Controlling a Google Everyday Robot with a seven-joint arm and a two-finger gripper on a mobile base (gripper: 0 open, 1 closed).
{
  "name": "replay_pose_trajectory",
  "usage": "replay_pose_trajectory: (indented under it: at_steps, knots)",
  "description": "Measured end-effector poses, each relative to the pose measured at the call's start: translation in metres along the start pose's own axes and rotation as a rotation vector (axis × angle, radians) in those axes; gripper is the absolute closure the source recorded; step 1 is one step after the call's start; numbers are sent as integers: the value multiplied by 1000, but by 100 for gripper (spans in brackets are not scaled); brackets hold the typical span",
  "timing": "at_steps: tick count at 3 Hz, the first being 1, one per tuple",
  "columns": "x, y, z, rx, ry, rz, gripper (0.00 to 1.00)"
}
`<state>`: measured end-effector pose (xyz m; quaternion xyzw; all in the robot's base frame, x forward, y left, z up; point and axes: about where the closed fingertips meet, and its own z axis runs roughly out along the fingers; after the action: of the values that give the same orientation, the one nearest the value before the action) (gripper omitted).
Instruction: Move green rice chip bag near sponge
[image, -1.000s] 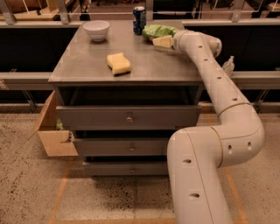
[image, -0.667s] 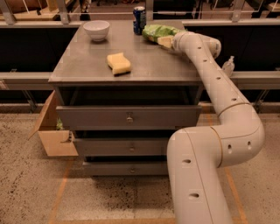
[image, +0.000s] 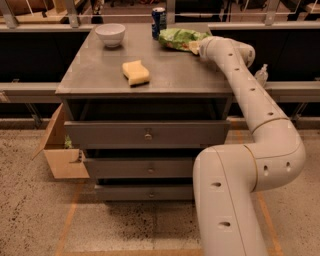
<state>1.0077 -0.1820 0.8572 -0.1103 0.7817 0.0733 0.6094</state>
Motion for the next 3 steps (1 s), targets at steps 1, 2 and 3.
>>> replay_pose_trajectory:
  at_steps: [1,2,3]
  knots:
    - [1,-6,-9,-10,15,-21,100]
    - [0,-13,-28,-44,37,-84,100]
    - [-9,-11,-68,-141,65,-127,100]
